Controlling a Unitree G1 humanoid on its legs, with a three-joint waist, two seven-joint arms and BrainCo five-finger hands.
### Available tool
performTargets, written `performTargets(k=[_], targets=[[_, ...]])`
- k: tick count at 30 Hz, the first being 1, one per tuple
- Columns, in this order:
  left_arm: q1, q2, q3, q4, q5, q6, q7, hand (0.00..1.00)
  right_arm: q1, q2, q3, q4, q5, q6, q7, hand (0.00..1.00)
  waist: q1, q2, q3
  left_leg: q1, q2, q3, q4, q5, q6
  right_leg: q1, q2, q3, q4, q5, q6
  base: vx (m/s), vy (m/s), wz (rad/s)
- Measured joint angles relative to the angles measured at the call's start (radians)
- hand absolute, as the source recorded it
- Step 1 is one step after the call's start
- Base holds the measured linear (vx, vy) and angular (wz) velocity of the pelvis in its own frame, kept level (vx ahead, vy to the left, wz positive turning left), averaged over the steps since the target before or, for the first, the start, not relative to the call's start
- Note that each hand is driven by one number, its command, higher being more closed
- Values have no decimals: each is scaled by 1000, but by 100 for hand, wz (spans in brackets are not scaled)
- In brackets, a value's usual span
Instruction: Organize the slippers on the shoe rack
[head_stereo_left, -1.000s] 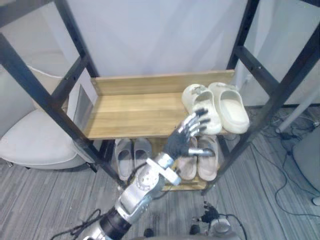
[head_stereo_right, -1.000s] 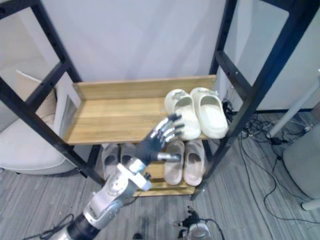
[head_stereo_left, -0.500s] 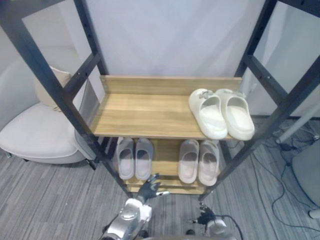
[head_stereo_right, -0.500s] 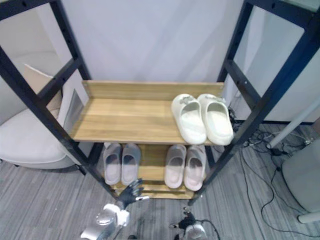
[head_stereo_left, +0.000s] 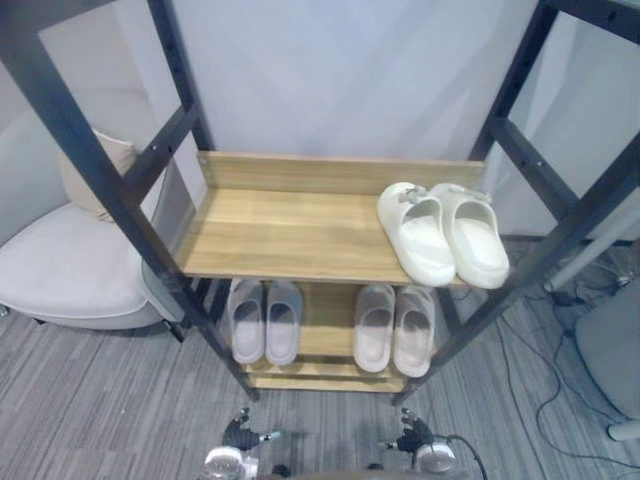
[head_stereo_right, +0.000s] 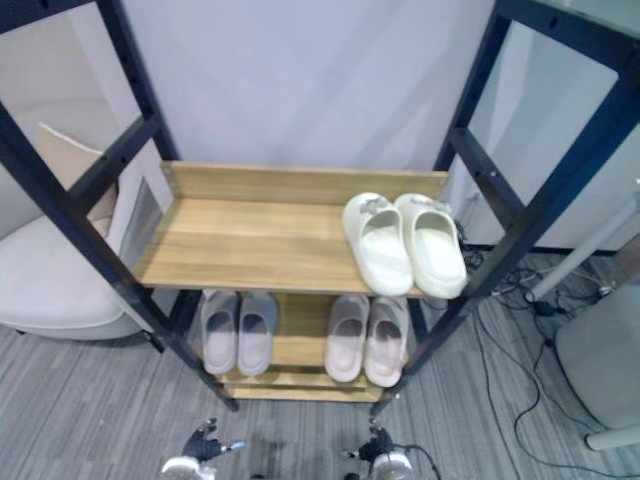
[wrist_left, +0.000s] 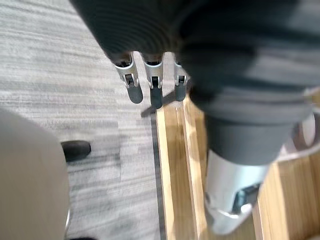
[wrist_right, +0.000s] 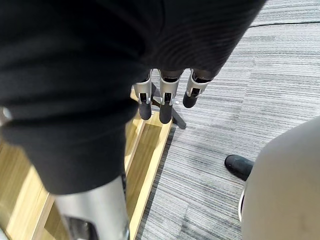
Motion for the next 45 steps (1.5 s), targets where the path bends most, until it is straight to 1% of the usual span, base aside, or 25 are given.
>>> performTargets(k=[4,7,9,11,13,15,19,21,22,23,24,25,26,27,30,31,32,34,35,38,39,40,41,43,45], targets=[[0,-4,22,2,2,-2,1,0,-17,-1,0,10,-37,0,5,0,3,0,8,-9,0,13,30,-29,2,-24,-8,19,48,-34,9,7,20,-10],[-3,-7,37,-3,1,-4,1,0,-31,-2,1,9,-38,0,8,0,7,-8,21,-48,-19,-11,117,-94,13,-139,-63,33,361,-169,22,6,35,20],[-10,-3,35,-2,0,-3,1,0,-32,-4,13,-35,-37,10,15,0,5,-6,38,-51,-35,-61,139,-99,16,-228,-88,105,599,-189,16,36,2,69],[-11,1,37,-11,-1,-3,1,0,-13,-6,46,-82,-36,8,29,0,2,-12,52,-60,-50,-143,148,-89,19,-246,-73,217,681,-202,0,73,-67,123],[-14,9,37,-16,0,-3,3,0,-4,0,46,-79,-35,1,36,0,3,-37,41,-99,-77,-233,167,-81,11,-227,-49,347,655,-269,-21,94,-161,146],[-26,14,36,-20,0,-3,12,0,-19,-5,38,-73,-34,2,35,0,4,-58,50,-154,-109,-310,192,-67,-3,-195,-43,426,598,-317,-7,77,-227,132],[-49,-18,39,-30,-1,-13,23,0,-61,-16,42,-61,-33,1,34,0,45,-2,87,-244,-93,-464,190,-15,-51,-129,-25,296,456,-342,-6,-50,-232,106],[-65,-24,40,-34,-5,-12,24,0,-80,-15,42,-61,-25,-3,31,0,48,8,103,-311,-82,-520,190,36,-74,-129,-4,214,421,-346,-17,-103,-195,139],[-68,-25,40,-38,-7,-11,24,0,-91,-13,41,-61,-24,-3,26,0,47,11,108,-335,-79,-509,189,65,-72,-129,3,185,417,-348,-20,-142,-175,159],[-74,-27,37,-44,-5,-10,25,0,-109,-12,38,-61,-24,-3,14,0,44,11,116,-361,-72,-451,163,139,-54,-131,9,142,414,-339,-33,-160,-121,147],[-81,-26,37,-45,-2,-10,31,0,-122,-8,37,-62,-24,-3,6,0,43,6,121,-364,-52,-323,117,181,-25,-132,3,101,393,-320,-63,-205,-101,137],[-90,-26,40,-47,-2,-10,36,0,-134,-8,35,-65,-24,-6,2,0,45,10,126,-380,-32,-172,179,141,-3,-125,6,71,378,-317,-69,-169,-62,109],[-101,-25,37,-44,1,-5,39,0,-151,-11,19,-68,-24,-6,-6,0,45,17,143,-395,-2,2,306,37,29,-118,7,26,377,-317,-73,-215,-58,102],[-105,-25,34,-44,3,-5,39,0,-156,-12,2,-68,-24,-7,-7,0,38,16,150,-402,17,95,408,-33,57,-119,-1,-20,379,-315,-76,-177,-39,98],[-108,-31,25,-36,2,-6,39,0,-131,-13,0,-69,-24,-5,-9,0,23,24,146,-351,98,282,588,-162,63,-101,-32,-136,384,-315,-75,-172,43,94],[-108,-33,25,-33,2,-6,39,0,-126,-13,0,-69,-24,-5,-9,0,23,29,143,-343,111,301,600,-173,63,-99,-34,-146,384,-315,-75,-135,139,101],[-108,-46,24,-14,2,-5,39,0,-105,-12,0,-69,-24,-3,-7,0,18,43,135,-296,175,407,605,-228,53,-92,-44,-204,388,-313,-57,-95,199,108],[-115,-55,25,-1,13,-5,38,0,-98,-7,-15,-69,-23,3,-6,0,12,46,131,-292,150,421,540,-252,33,-81,-45,-248,373,-303,-16,-73,231,116],[-116,-46,25,3,22,-3,38,0,-91,11,-23,-69,-23,3,-3,0,14,32,128,-290,111,392,502,-243,46,-60,-50,-264,336,-283,0,-58,225,93],[-92,-29,27,13,31,0,39,0,-89,26,-31,-69,-23,2,-3,0,16,29,121,-259,44,339,466,-233,66,-7,-90,-283,323,-251,29,-32,225,64],[-88,-28,30,13,29,-2,39,0,-90,26,-31,-69,-23,2,-3,0,16,31,118,-254,31,329,449,-231,74,-16,-106,-285,361,-251,30,-5,206,46],[-86,-28,31,20,30,-3,39,0,-92,27,-28,-67,-23,4,-2,0,20,29,118,-221,-8,299,377,-219,105,-68,-157,-279,511,-249,26,-15,217,54],[-86,-28,32,26,31,-2,39,0,-94,30,-29,-67,-23,4,0,0,17,28,119,-194,-34,268,325,-206,123,-134,-192,-242,651,-255,-8,-9,192,73],[-79,-27,37,30,29,-1,40,0,-69,35,-27,-57,-23,3,6,0,-3,25,119,-137,-47,212,253,-190,105,-216,-144,-108,721,-302,-7,56,61,84],[-79,-25,40,31,26,-2,40,0,-73,34,-25,-56,-16,3,7,0,-2,25,120,-104,-50,175,220,-187,116,-274,-111,-98,680,-308,-6,135,21,58]])
